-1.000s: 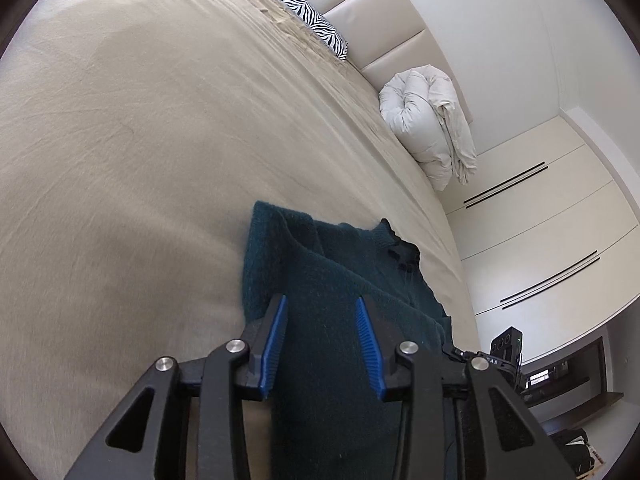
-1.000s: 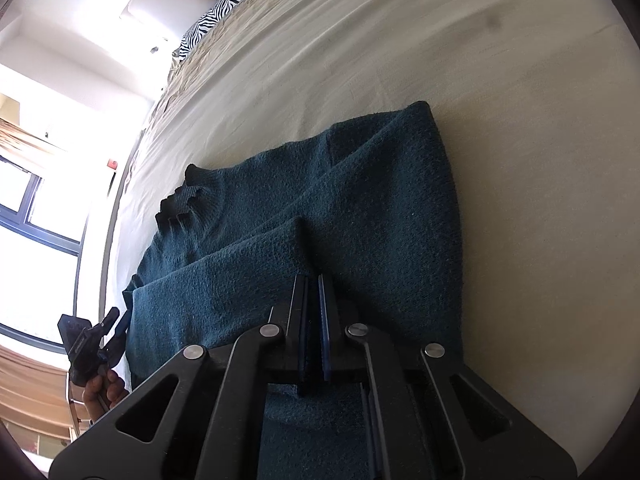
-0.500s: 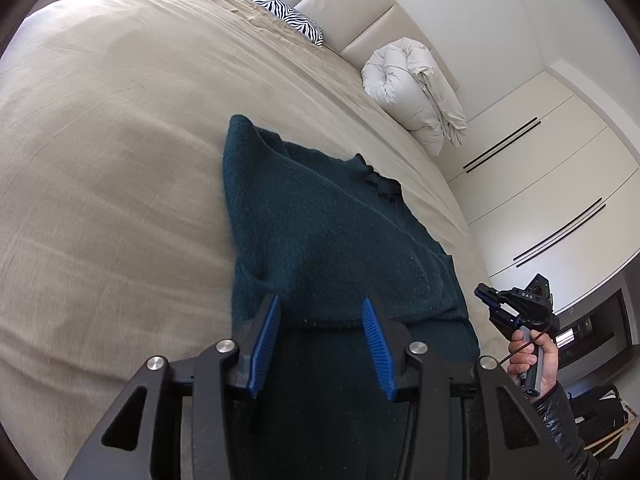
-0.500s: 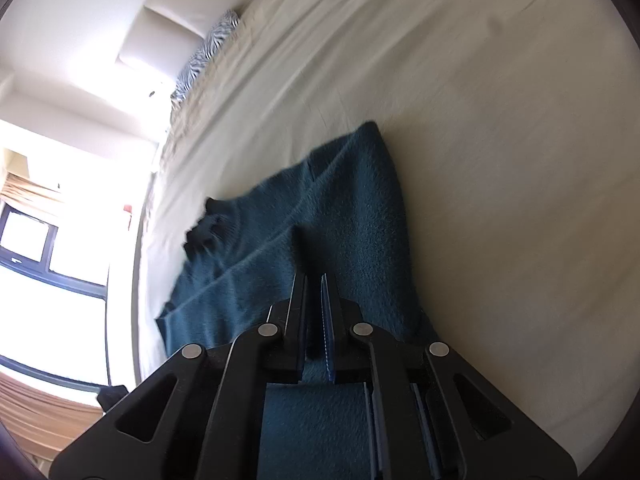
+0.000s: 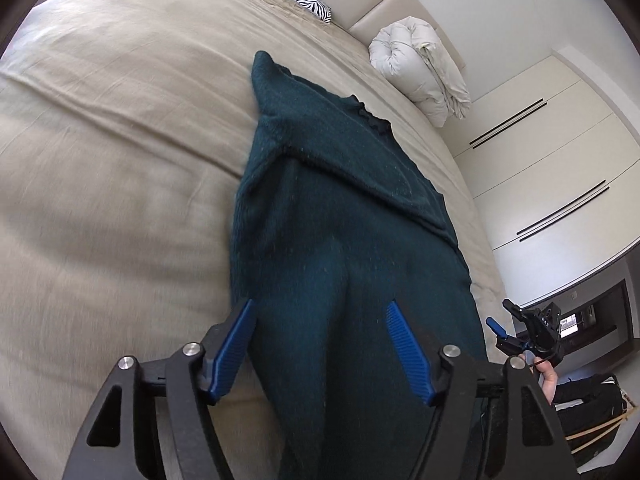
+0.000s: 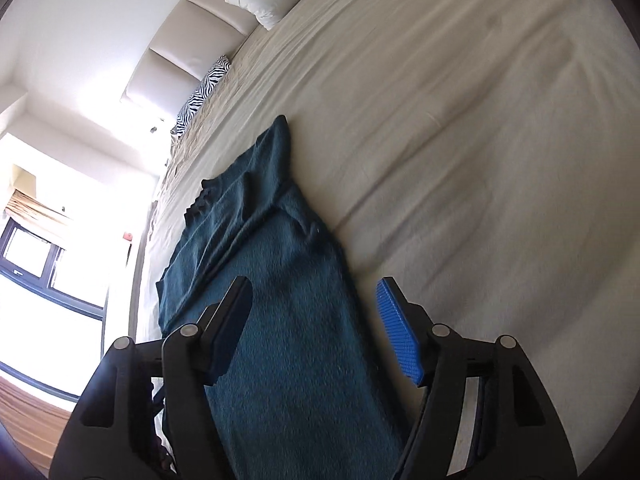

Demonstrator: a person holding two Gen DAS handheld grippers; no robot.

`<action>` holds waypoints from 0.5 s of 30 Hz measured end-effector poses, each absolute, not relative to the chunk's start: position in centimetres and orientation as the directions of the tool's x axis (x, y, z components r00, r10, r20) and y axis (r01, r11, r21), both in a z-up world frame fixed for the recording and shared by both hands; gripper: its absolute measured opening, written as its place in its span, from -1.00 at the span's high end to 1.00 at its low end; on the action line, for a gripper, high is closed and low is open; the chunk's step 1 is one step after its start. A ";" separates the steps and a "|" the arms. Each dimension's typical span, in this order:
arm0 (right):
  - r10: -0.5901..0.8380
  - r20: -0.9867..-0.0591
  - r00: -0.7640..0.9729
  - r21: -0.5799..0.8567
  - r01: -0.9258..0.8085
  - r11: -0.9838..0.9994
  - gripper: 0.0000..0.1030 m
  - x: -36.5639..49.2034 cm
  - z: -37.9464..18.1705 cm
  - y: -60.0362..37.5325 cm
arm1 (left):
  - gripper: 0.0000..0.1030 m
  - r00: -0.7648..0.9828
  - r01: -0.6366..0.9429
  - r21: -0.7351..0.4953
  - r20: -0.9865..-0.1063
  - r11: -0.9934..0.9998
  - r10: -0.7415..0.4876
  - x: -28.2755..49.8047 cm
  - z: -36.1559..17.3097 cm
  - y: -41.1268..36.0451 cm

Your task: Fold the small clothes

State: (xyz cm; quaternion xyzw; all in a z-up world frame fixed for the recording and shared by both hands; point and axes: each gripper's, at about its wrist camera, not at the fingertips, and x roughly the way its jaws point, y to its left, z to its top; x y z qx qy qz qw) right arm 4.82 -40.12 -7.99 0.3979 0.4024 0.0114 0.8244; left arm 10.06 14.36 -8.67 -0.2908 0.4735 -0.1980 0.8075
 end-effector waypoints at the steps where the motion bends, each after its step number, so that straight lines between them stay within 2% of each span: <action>1: 0.348 -0.652 0.674 0.672 0.302 0.676 -0.25 4.1 -8.5 -39.9 | -0.42 0.468 0.027 -0.659 -0.656 0.752 -0.592 9.2 -8.8 14.5; 7: 0.343 -0.672 0.656 0.644 0.289 0.709 -0.25 1.4 -9.3 -38.3 | -0.43 0.472 -0.026 -0.692 -0.644 0.721 -0.602 4.6 -9.0 15.2; 15: 0.333 -0.707 0.624 0.589 0.259 0.765 -0.25 -1.2 -8.8 -37.1 | -0.43 0.474 -0.061 -0.662 -0.678 0.747 -0.562 1.5 -8.5 15.2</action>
